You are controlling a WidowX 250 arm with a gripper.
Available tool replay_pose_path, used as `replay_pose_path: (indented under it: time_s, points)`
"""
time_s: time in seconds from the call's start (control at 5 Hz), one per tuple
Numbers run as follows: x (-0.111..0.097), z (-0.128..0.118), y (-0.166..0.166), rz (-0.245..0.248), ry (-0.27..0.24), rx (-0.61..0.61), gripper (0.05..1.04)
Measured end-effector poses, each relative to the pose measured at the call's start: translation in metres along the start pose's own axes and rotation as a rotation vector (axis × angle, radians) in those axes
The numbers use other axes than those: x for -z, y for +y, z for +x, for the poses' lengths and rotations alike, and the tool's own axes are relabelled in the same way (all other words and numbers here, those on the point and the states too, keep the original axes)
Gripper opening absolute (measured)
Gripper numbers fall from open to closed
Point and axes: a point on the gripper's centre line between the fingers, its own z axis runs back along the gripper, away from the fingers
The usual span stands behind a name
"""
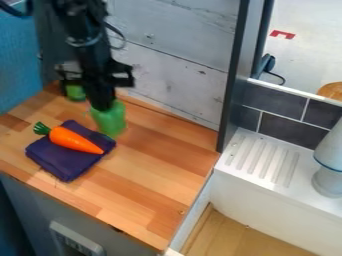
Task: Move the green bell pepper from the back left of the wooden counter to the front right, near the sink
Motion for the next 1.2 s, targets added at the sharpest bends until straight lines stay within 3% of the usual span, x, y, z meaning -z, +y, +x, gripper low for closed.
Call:
replay_pose_path:
  time_s: [0.2, 0.6, 1.0, 1.2]
  points:
    - [0.013, -0.023, -0.026, 0.005, 0.013, 0.122, 0.109]
    - [0.016, -0.055, -0.060, -0.016, -0.015, 0.279, 0.109]
    - [0.023, -0.063, -0.069, -0.028, -0.032, 0.323, 0.109]
    - [0.036, -0.066, -0.069, -0.029, -0.004, 0.313, 0.109]
